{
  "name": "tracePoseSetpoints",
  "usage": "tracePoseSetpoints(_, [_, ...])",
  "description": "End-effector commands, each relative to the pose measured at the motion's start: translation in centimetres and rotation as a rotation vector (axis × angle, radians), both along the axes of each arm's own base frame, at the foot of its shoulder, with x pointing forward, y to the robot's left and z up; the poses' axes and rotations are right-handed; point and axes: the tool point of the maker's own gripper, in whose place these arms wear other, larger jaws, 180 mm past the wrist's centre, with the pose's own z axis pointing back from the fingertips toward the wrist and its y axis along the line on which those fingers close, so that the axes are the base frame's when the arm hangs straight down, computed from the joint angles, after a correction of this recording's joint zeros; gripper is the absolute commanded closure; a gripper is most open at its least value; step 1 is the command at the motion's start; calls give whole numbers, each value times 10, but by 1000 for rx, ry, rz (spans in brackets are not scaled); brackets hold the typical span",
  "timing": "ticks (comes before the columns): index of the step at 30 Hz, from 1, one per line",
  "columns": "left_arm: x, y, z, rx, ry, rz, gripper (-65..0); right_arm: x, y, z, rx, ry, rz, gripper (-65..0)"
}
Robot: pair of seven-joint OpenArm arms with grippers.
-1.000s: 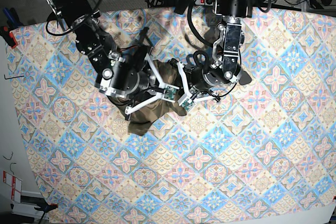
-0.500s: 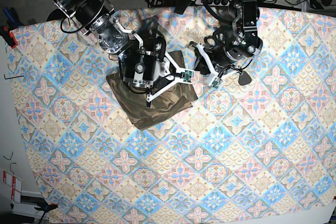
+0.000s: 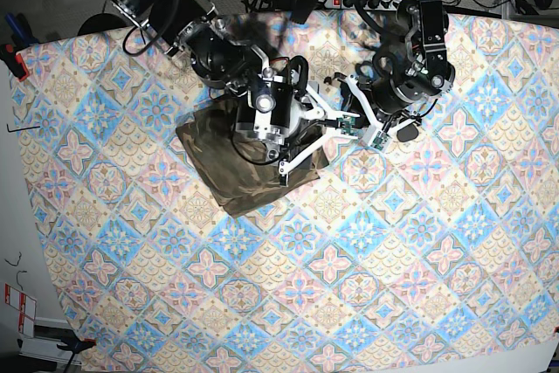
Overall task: Fold the T-shirt properly
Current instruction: 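Press the folded stack down with both grippers and release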
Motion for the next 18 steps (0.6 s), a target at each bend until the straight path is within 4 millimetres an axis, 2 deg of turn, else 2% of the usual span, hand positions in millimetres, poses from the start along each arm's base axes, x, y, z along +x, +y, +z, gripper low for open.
tracePoseSetpoints(1, [9, -3, 11, -27, -42, 6, -124, 22, 0, 26, 50, -75, -45, -323])
tracePoseSetpoints(3, [9, -3, 11, -27, -42, 6, -121, 34, -10, 36, 83, -90, -105, -256])
tracePoseSetpoints(7, [8, -1, 10, -16, -41, 2, -117, 50, -34, 41, 99, -98, -207, -63])
tracePoseSetpoints(9, [8, -1, 10, -15, -42, 1, -115, 58, -49, 42, 95, -102, -264, 0])
tracePoseSetpoints(12, [8, -1, 11, -14, -42, 1, -57, 60, -78, 32, 59, -90, -322, -19])
tracePoseSetpoints(14, [8, 0, 10, -13, -42, 1, -27, 50, -84, 21, 35, -65, -322, -27])
tracePoseSetpoints(18, [5, 9, 6, 31, -10, -15, -24, 30, -89, -13, -10, 36, -326, -29])
